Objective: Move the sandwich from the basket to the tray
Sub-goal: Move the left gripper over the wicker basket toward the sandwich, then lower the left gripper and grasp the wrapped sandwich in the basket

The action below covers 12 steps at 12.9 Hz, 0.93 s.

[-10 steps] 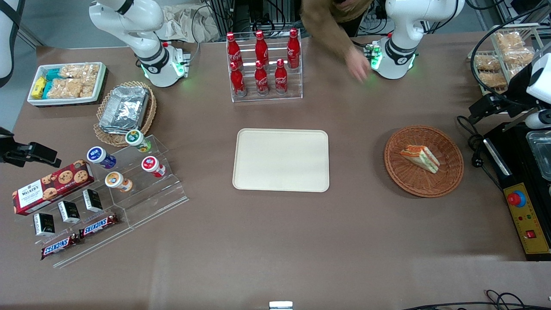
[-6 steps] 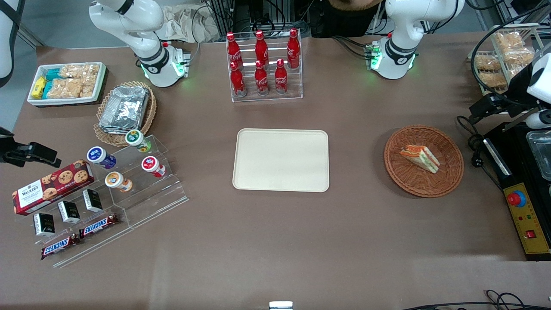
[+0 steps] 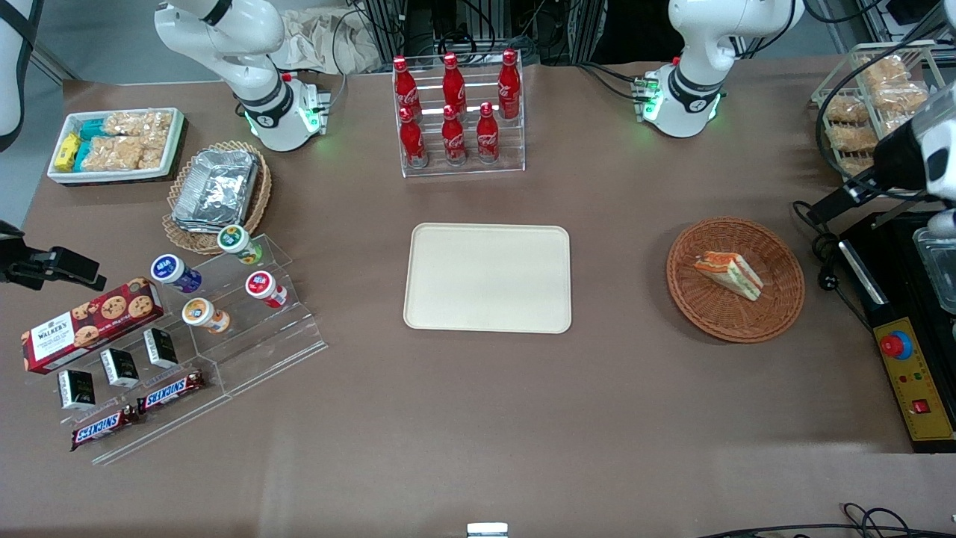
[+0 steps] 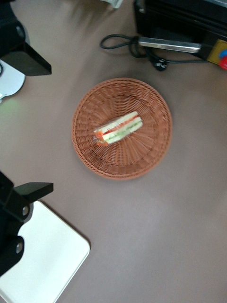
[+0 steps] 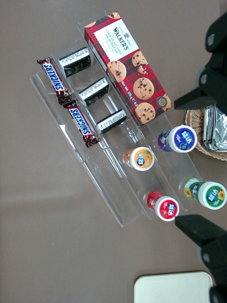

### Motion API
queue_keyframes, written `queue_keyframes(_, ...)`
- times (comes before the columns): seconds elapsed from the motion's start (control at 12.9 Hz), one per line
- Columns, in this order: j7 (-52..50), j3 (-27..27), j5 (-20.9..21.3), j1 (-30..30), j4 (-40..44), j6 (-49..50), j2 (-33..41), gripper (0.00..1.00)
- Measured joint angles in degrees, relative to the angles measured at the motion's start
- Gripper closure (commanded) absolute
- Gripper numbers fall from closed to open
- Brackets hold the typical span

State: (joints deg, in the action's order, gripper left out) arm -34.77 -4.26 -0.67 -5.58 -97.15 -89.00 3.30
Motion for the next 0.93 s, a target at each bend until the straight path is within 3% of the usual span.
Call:
queue_keyframes(0.16,-7.79,0.0,0.0,0.01,-4.43,-3.0,-0.03,0.0)
queue_keyframes(0.31,-13.14,0.17,0.0,-0.01,-12.59,-12.31,0.94,0.0)
queue_keyframes(0.54,-18.0,0.29,-0.02,-0.01,-26.5,-26.8,3.19,0.0)
queue_keyframes(0.93,-23.61,0.26,-0.02,1.39,-41.39,-45.96,2.95,0.0)
